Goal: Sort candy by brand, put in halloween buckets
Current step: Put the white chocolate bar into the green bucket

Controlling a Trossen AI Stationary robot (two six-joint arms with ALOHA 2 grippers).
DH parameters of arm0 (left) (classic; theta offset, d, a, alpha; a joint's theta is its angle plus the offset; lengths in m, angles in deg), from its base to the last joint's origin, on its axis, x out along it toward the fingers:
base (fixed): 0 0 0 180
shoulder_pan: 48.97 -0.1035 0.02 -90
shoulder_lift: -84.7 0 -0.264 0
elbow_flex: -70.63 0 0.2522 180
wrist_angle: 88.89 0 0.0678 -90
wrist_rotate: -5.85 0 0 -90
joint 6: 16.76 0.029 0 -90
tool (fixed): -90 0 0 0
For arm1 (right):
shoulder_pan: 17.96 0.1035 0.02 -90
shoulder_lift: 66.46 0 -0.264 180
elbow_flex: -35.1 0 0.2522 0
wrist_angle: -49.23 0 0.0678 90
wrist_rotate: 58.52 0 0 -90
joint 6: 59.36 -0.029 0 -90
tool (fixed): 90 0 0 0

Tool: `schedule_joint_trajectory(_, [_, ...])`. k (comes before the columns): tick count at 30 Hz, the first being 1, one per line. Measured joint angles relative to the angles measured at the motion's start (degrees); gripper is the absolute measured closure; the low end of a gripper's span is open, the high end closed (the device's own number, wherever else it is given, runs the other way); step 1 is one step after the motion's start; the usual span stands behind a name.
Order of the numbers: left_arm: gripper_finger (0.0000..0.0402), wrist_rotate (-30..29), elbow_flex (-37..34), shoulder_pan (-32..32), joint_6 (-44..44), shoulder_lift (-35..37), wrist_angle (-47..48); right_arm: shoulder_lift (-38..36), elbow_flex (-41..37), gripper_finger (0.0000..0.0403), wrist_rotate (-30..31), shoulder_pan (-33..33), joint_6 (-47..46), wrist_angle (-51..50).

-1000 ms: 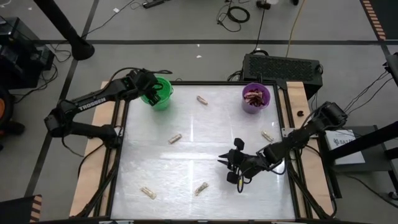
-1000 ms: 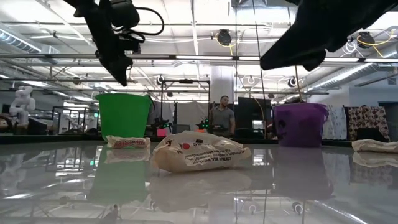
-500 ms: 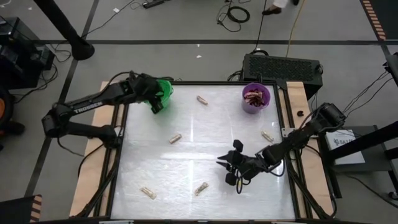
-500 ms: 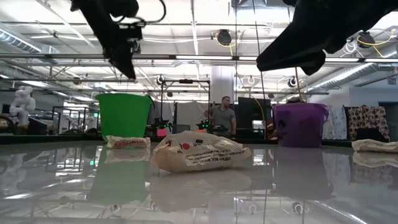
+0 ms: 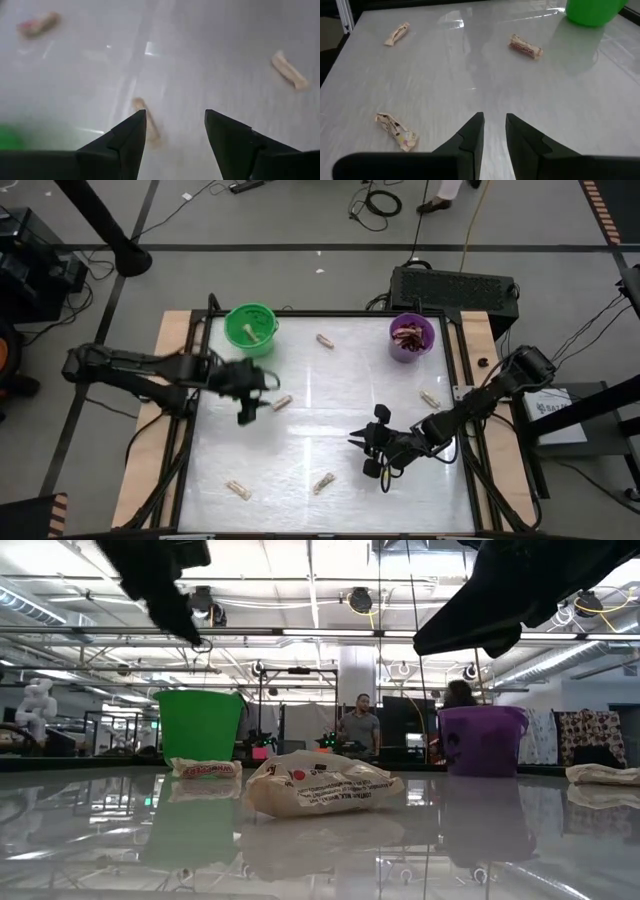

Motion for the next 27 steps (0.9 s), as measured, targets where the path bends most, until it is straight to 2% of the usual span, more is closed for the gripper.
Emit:
schedule_joint_trajectory(2, [0.0191,-3.0,-3.4,4.1,-2.2,-0.6,-2.6,0.0,0.0,0.0330,0.0,0.0,0.0,0.0])
schedule_joint_trajectory(5, [0.0191,-10.4,-9.2,8.7,-3.8,-1.5,-6.1,0.0,0.0,0.0330,0.0,0.0,0.1,0.0])
schedule_joint_trajectory(8, [0.0191,-18.3,-14.1,10.9,-4.8,-2.5,-11.6,0.0,0.0,0.0330,-0.1,0.0,0.1,0.1])
schedule_joint_trajectory(10, [0.0191,-21.1,-16.4,11.3,-5.1,-3.0,-15.4,0.0,0.0,0.0330,-0.1,0.0,0.1,0.0])
schedule_joint_trajectory(17, [0.0191,-21.5,-22.0,10.6,-6.7,-4.9,-27.0,0.0,0.0,0.0330,-0.1,-0.1,0.3,0.1])
schedule_joint_trajectory(22, [0.0191,-21.6,-22.8,8.8,-11.1,-8.6,-28.1,0.0,0.0,0.0330,-0.3,-0.1,0.0,0.0])
schedule_joint_trajectory(27, [0.0191,-21.5,-22.8,8.5,-10.8,-13.5,-31.7,0.0,0.0,0.0330,-0.3,-0.1,0.2,0.0])
